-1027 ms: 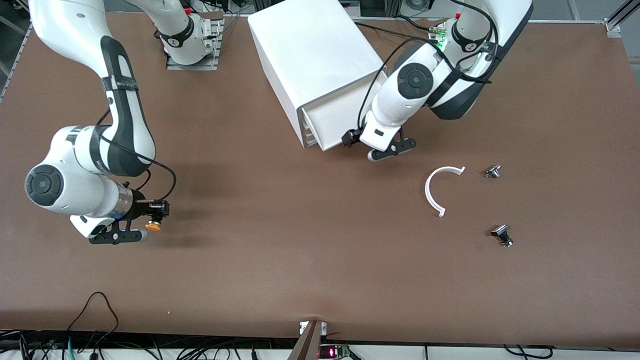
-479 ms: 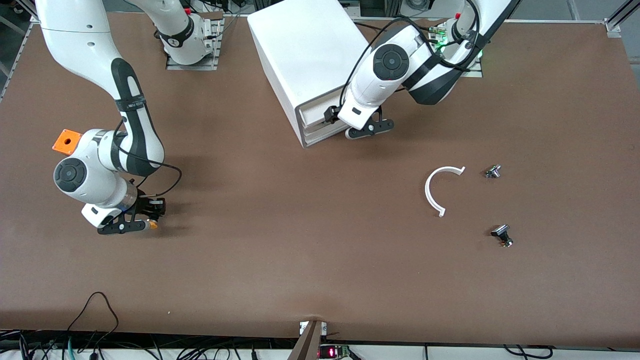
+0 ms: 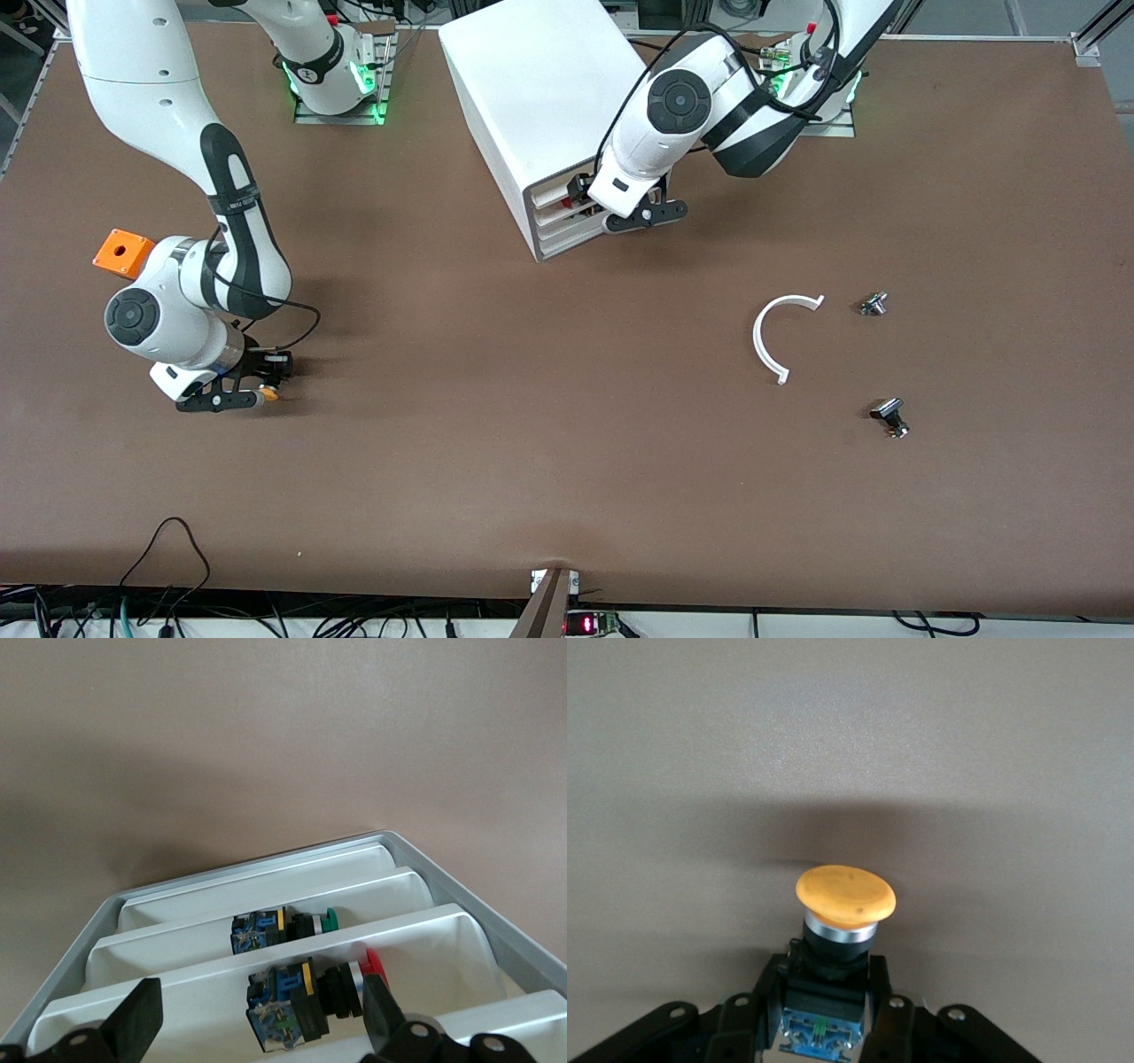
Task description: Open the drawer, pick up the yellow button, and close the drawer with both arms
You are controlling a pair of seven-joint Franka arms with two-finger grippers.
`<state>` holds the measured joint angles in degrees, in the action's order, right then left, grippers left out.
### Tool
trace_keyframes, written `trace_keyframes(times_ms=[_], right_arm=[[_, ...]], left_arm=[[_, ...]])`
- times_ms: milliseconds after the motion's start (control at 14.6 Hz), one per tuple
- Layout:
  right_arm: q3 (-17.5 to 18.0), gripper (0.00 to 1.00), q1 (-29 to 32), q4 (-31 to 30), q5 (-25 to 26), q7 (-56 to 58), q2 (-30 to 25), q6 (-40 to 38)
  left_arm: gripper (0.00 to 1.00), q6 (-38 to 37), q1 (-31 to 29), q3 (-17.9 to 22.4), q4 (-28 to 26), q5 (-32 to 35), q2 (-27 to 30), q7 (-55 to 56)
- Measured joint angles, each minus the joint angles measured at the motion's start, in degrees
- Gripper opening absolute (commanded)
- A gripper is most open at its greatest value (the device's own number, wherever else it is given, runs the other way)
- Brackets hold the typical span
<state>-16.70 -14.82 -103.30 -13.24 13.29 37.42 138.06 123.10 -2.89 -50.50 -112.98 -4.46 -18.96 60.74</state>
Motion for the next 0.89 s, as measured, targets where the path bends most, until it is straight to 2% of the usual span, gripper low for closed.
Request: trace_keyframes(times_ms=[68, 342, 548, 685, 890], right_arm=[[0.01, 0.98, 0.0, 0.11, -0.02, 0.0, -0.05, 0.11], [0.02, 0.99, -0.06, 2.13, -0.04, 0.0, -1.56, 0.32], [0.05, 0.99, -0.23, 3.06, -0.04, 0.14, -5.59, -0.3], [0.19, 0.99, -0.4, 3.31, 0.0, 0.91, -9.42, -3.26], [0.26, 0.99, -0.57, 3.47, 0.0, 1.66, -15.51, -8.93]], left_arm=[[0.99, -0.15, -0.03, 0.0, 0.0, -0.01, 0.0, 0.0], [0.99, -0.41, -0.22, -0.05, 0.89, -0.07, 0.02, -0.05], [0.99, -4.98, -2.56, -0.07, 6.31, 0.97, 0.49, -1.5], [0.99, -9.59, -5.22, 0.06, 10.73, 4.99, 0.97, -4.9], [0.99, -14.69, -11.33, 0.32, 15.63, 7.27, 1.35, -13.62]])
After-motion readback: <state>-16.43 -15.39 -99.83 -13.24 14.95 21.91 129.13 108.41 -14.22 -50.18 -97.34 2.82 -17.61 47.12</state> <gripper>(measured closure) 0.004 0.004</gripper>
